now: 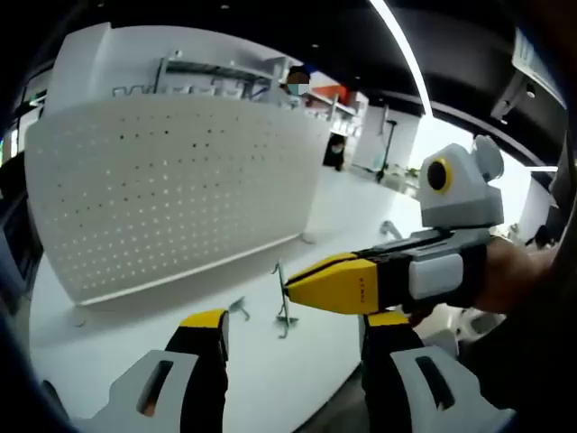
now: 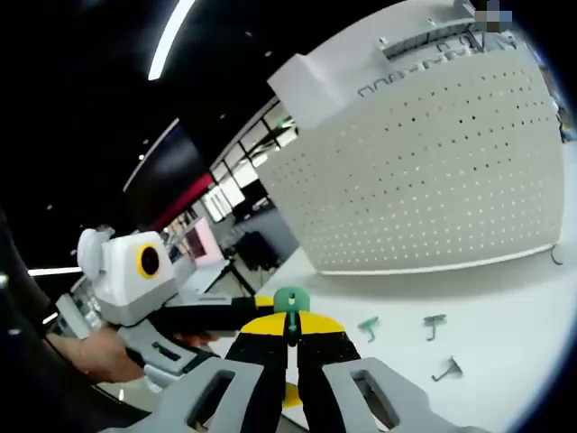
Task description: Insert the hook assembly into the mounting plate slot until the hook locks in place.
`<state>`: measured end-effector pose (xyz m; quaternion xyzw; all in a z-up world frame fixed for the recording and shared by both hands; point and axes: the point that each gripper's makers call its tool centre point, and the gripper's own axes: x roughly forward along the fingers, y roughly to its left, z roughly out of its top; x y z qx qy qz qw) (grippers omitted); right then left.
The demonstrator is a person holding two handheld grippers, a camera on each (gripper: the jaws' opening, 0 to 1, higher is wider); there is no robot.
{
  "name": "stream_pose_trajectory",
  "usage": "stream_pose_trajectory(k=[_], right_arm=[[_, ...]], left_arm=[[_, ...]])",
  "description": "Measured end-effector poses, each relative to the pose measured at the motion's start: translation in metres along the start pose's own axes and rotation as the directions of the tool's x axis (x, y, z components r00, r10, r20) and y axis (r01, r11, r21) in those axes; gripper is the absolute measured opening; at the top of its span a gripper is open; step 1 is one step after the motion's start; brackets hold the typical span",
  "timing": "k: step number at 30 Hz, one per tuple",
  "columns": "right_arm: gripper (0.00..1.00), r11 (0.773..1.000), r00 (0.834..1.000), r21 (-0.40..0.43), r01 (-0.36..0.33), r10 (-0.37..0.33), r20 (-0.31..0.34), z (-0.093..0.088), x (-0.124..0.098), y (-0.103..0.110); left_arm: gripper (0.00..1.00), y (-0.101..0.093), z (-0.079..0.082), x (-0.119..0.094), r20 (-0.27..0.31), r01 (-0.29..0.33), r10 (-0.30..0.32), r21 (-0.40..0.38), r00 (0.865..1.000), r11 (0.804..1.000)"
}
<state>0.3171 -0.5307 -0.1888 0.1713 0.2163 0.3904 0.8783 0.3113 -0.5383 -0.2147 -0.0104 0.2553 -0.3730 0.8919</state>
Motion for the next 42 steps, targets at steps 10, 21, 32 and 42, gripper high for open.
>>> stream_pose_trajectory(k=[10,21,32,42], right_arm=[[0.00,0.998,1.000,-0.057,0.006,-0.006,-0.015,-0.002,0.001,0.000],[0.00,0.991,1.000,-0.132,0.010,-0.013,-0.025,-0.001,-0.001,0.003],[0.00,0.974,0.999,-0.223,0.040,-0.036,0.020,0.014,0.004,0.004],[0.00,0.953,0.993,-0.284,0.105,-0.086,0.076,0.026,0.008,0.003]], left_arm=[[0.98,0.004,-0.003,-0.003,-0.015,0.020,-0.019,0.020,1.000,1.000],[1.00,-0.001,-0.006,-0.009,0.011,0.078,-0.077,-0.021,0.997,0.997],[1.00,0.014,0.002,-0.034,0.104,0.052,-0.043,-0.093,0.994,0.994],[1.00,0.024,0.001,-0.047,0.144,0.020,0.001,-0.143,0.990,0.990]])
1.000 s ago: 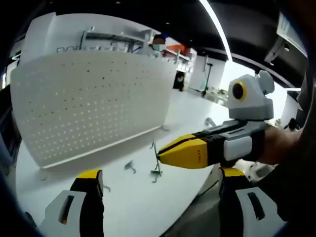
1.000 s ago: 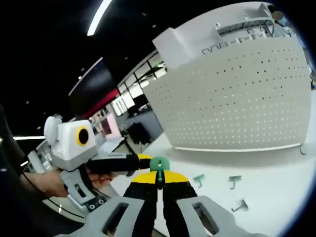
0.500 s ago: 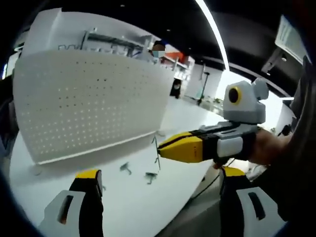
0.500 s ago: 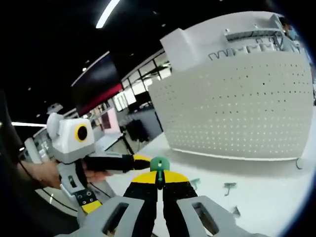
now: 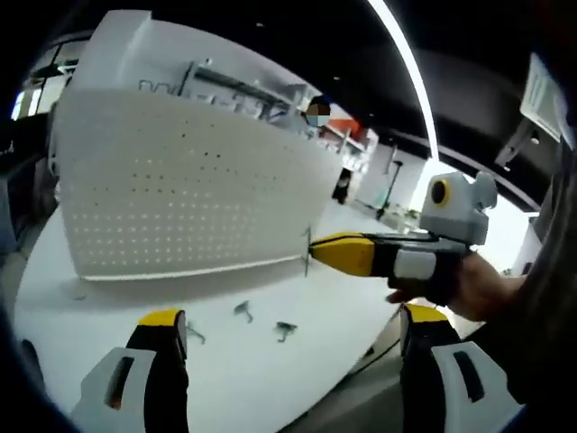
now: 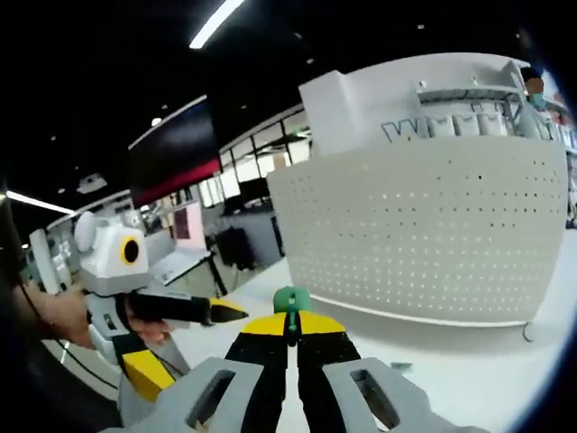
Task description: Insert the hook assembly into the mounting plate slot until the hook locks in place.
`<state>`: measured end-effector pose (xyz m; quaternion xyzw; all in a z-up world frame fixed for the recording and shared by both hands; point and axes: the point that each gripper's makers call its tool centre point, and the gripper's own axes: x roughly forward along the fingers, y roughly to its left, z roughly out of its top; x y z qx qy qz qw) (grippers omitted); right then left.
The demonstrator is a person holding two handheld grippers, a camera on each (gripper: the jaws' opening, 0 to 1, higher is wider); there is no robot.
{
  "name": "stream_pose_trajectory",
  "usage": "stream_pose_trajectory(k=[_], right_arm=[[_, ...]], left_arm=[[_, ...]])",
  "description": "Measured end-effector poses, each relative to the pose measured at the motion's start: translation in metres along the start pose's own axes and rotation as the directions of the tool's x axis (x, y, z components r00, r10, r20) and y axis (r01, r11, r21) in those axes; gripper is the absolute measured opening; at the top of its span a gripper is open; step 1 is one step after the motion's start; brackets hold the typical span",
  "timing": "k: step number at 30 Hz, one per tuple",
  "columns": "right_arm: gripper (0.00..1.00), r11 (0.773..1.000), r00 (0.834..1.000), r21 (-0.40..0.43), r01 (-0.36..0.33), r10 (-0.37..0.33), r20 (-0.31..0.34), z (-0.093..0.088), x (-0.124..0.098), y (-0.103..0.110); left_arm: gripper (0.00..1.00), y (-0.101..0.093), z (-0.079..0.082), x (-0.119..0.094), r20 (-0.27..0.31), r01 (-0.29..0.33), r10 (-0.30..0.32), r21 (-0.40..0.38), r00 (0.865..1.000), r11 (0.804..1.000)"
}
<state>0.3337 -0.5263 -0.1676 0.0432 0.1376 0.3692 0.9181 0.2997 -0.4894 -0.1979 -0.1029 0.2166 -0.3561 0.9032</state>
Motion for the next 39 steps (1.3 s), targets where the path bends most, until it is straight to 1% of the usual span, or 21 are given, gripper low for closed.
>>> stream_pose_trajectory(k=[1,6,8,11,12,14,17,21,22,26,28,29,30,31,33,35,36,39], right_arm=[[0.00,1.000,1.000,-0.004,0.009,-0.009,0.003,0.001,0.000,-0.002],[0.00,0.998,0.998,-0.014,0.055,-0.055,0.031,0.007,-0.002,-0.012],[0.00,0.997,0.996,-0.032,0.075,-0.074,0.042,0.009,-0.001,-0.016],[0.00,0.989,0.991,-0.082,0.119,-0.114,0.065,0.016,0.002,-0.025],[0.00,0.988,0.991,-0.095,0.124,-0.119,0.063,0.016,0.004,-0.026],[0.00,0.982,0.988,-0.123,0.140,-0.131,0.083,0.022,0.007,-0.029],[0.00,0.971,0.981,-0.160,0.177,-0.161,0.111,0.031,0.011,-0.036],[0.00,0.964,0.972,-0.163,0.212,-0.190,0.137,0.042,0.016,-0.047],[0.00,0.962,0.968,-0.159,0.224,-0.200,0.154,0.046,0.018,-0.051],[0.00,0.945,0.955,-0.187,0.270,-0.237,0.180,0.055,0.022,-0.064],[0.00,0.940,0.949,-0.186,0.287,-0.252,0.188,0.058,0.025,-0.071],[0.00,0.938,0.942,-0.173,0.302,-0.266,0.204,0.062,0.025,-0.075],[0.00,0.933,0.934,-0.171,0.317,-0.276,0.227,0.065,0.025,-0.077],[0.00,0.924,0.931,-0.194,0.330,-0.285,0.229,0.066,0.026,-0.079],[0.00,0.919,0.923,-0.191,0.346,-0.296,0.247,0.069,0.026,-0.081],[0.00,0.912,0.917,-0.199,0.360,-0.306,0.258,0.071,0.028,-0.085],[0.00,0.910,0.916,-0.199,0.364,-0.310,0.255,0.071,0.031,-0.088],[0.00,0.915,0.914,-0.173,0.364,-0.316,0.255,0.072,0.035,-0.094]], left_arm=[[1.00,0.001,0.000,0.000,-0.007,0.007,-0.007,0.001,1.000,1.000],[1.00,-0.001,0.006,-0.002,0.007,0.013,-0.013,0.014,1.000,1.000],[1.00,-0.001,0.009,-0.003,0.010,0.015,-0.015,0.018,1.000,1.000],[1.00,0.002,0.015,-0.007,0.023,0.010,-0.010,0.020,1.000,1.000],[1.00,0.002,0.016,-0.007,0.024,0.009,-0.010,0.019,1.000,1.000],[1.00,0.006,0.018,-0.009,0.026,0.010,-0.010,0.008,1.000,1.000],[1.00,0.013,0.018,-0.013,0.025,-0.004,0.004,0.006,1.000,1.000],[1.00,0.022,0.020,-0.019,0.025,-0.022,0.022,0.000,0.999,1.000],[1.00,0.024,0.022,-0.020,0.026,-0.023,0.023,0.000,0.999,1.000],[1.00,0.026,0.029,-0.018,0.049,-0.016,0.017,-0.018,0.999,1.000],[1.00,0.026,0.033,-0.015,0.063,-0.017,0.019,-0.024,0.998,1.000],[1.00,0.025,0.034,-0.014,0.066,-0.014,0.016,-0.027,0.998,1.000],[1.00,0.023,0.034,-0.013,0.068,-0.008,0.010,-0.029,0.998,1.000],[1.00,0.022,0.034,-0.012,0.067,-0.006,0.008,-0.030,0.998,1.000],[1.00,0.021,0.032,-0.010,0.059,-0.002,0.004,-0.037,0.998,0.999],[1.00,0.024,0.030,-0.009,0.054,-0.006,0.009,-0.052,0.998,0.999],[1.00,0.026,0.029,-0.010,0.052,-0.009,0.012,-0.058,0.999,0.998],[1.00,0.029,0.031,-0.012,0.059,-0.018,0.022,-0.064,0.998,0.998]])
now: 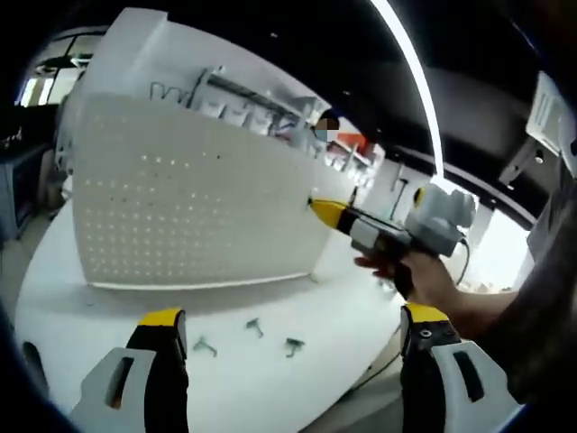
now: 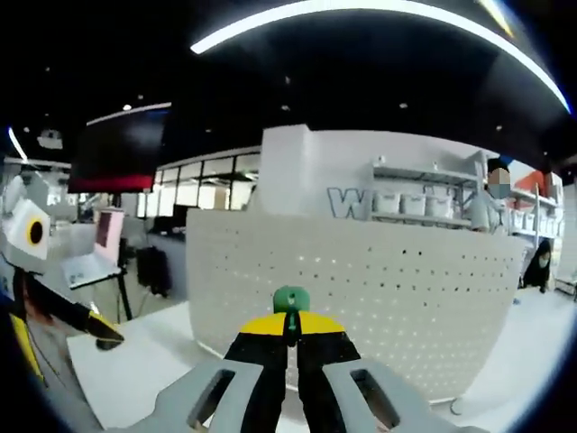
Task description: Insert the hook assembly into the mounting plate slot until the hook locks in place.
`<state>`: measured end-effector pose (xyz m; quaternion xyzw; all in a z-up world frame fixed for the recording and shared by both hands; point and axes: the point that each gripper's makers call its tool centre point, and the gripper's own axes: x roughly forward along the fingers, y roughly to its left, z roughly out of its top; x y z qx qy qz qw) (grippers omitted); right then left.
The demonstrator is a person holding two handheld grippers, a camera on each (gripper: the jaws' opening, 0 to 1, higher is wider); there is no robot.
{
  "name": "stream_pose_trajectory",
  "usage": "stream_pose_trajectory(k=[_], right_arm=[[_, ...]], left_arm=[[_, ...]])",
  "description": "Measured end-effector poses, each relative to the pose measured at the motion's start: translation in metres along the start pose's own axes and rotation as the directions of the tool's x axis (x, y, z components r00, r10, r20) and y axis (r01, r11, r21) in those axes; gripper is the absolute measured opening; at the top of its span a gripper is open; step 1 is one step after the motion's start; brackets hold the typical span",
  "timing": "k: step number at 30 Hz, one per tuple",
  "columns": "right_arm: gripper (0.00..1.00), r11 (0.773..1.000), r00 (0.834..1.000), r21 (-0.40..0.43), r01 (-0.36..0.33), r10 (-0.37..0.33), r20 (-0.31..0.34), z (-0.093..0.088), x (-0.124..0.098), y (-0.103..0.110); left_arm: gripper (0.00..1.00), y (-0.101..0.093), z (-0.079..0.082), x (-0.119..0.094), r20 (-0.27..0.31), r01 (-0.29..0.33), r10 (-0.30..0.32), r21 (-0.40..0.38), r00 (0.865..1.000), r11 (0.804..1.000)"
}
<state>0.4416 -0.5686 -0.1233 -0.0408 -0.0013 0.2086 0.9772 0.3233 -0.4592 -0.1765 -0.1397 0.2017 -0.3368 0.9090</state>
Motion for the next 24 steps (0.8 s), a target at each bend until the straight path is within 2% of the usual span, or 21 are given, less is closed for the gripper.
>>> stream_pose_trajectory(k=[3,6,8,11,17,24], right_arm=[[0.00,1.000,1.000,-0.015,0.019,-0.019,0.004,0.000,0.009,-0.006],[0.00,0.999,0.999,-0.017,0.035,-0.035,0.016,0.001,0.017,-0.013],[0.00,0.997,0.998,-0.046,0.054,-0.054,0.019,0.001,0.024,-0.020],[0.00,0.997,0.997,-0.040,0.070,-0.069,0.021,0.001,0.032,-0.030],[0.00,0.992,0.993,-0.050,0.112,-0.109,0.046,0.010,0.044,-0.048],[0.00,0.988,0.987,-0.054,0.148,-0.144,0.072,0.018,0.059,-0.056]], left_arm=[[1.00,0.003,0.004,-0.003,0.022,-0.004,0.005,-0.009,1.000,1.000],[1.00,0.004,0.009,-0.003,0.047,0.008,-0.005,-0.052,0.999,0.999],[1.00,0.004,0.012,-0.002,0.054,0.001,0.002,-0.043,0.999,0.999],[1.00,0.001,0.016,0.000,0.064,0.003,0.000,-0.036,0.998,0.999],[1.00,0.000,0.018,0.002,0.059,0.008,-0.007,-0.026,0.998,1.000],[1.00,0.000,0.014,0.004,0.050,0.010,-0.008,-0.039,0.999,0.999]])
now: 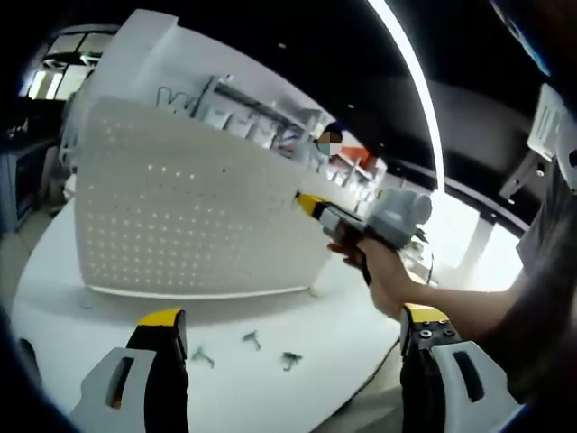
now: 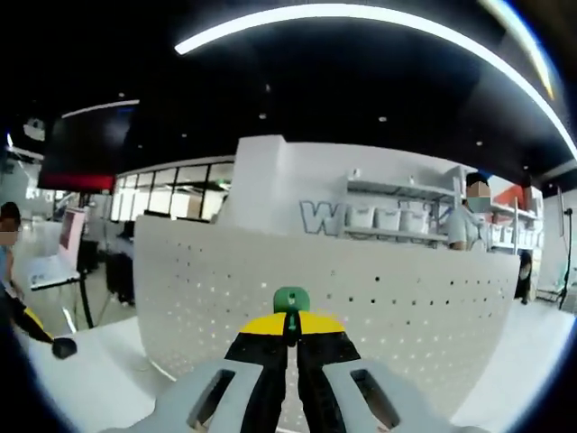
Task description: Insert the hook assembly into the mounting plate slot until the hook locks in place.
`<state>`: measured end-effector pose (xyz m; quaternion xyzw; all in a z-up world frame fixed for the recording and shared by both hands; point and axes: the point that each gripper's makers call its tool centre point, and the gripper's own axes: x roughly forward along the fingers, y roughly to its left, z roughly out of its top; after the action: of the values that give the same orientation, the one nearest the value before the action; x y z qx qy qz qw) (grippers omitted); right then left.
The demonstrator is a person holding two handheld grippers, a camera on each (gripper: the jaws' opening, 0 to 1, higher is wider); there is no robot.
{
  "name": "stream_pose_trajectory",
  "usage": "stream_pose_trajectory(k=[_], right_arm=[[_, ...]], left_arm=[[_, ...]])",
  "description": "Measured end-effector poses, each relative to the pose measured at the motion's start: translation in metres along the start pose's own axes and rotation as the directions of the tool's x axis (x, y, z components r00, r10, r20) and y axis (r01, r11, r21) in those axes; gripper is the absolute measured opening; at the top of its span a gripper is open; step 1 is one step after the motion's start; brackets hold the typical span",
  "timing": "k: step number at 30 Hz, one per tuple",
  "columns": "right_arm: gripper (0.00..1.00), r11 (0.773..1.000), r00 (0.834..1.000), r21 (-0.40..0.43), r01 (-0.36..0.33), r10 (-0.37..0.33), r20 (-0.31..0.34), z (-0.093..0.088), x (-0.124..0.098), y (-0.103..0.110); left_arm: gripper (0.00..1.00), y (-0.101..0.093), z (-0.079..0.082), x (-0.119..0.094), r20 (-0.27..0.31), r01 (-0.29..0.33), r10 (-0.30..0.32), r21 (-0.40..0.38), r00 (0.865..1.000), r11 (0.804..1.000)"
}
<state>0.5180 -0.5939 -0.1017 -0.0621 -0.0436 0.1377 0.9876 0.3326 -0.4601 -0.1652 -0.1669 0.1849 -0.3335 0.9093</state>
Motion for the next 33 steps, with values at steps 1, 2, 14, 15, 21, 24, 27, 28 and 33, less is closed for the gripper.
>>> stream_pose_trajectory(k=[1,2,14,15,21,24,27,28,33], right_arm=[[0.00,1.000,1.000,0.003,0.005,-0.005,0.003,0.001,0.002,-0.001],[0.00,1.000,1.000,0.004,0.013,-0.013,0.007,0.001,0.004,-0.002],[0.00,0.997,0.998,0.035,0.065,-0.066,0.020,0.007,0.028,-0.015],[0.00,0.997,0.998,0.039,0.067,-0.068,0.020,0.007,0.029,-0.015],[0.00,0.996,0.997,0.049,0.069,-0.070,0.027,0.010,0.043,-0.014],[0.00,0.996,0.997,0.053,0.070,-0.072,0.033,0.012,0.051,-0.013],[0.00,0.996,0.996,0.058,0.073,-0.076,0.038,0.014,0.057,-0.013],[0.00,0.996,0.996,0.058,0.074,-0.076,0.039,0.015,0.058,-0.013],[0.00,0.995,0.996,0.056,0.085,-0.087,0.033,0.012,0.065,-0.015]], left_arm=[[1.00,0.000,-0.001,0.001,-0.004,0.000,0.000,-0.002,1.000,1.000],[1.00,-0.001,-0.002,0.001,-0.005,0.000,0.000,-0.001,1.000,1.000],[1.00,0.010,-0.004,0.000,-0.015,-0.019,0.019,-0.007,1.000,1.000],[1.00,0.010,-0.004,0.000,-0.016,-0.019,0.019,-0.008,1.000,1.000],[1.00,0.012,-0.008,0.003,-0.029,-0.020,0.020,-0.004,0.999,1.000],[1.00,0.013,-0.008,0.003,-0.032,-0.022,0.022,-0.006,0.999,1.000],[1.00,0.017,-0.009,0.002,-0.034,-0.028,0.028,-0.010,0.999,1.000],[1.00,0.018,-0.009,0.002,-0.033,-0.030,0.030,-0.012,0.999,0.999],[1.00,0.021,-0.009,0.002,-0.033,-0.037,0.037,-0.018,0.999,0.999]])
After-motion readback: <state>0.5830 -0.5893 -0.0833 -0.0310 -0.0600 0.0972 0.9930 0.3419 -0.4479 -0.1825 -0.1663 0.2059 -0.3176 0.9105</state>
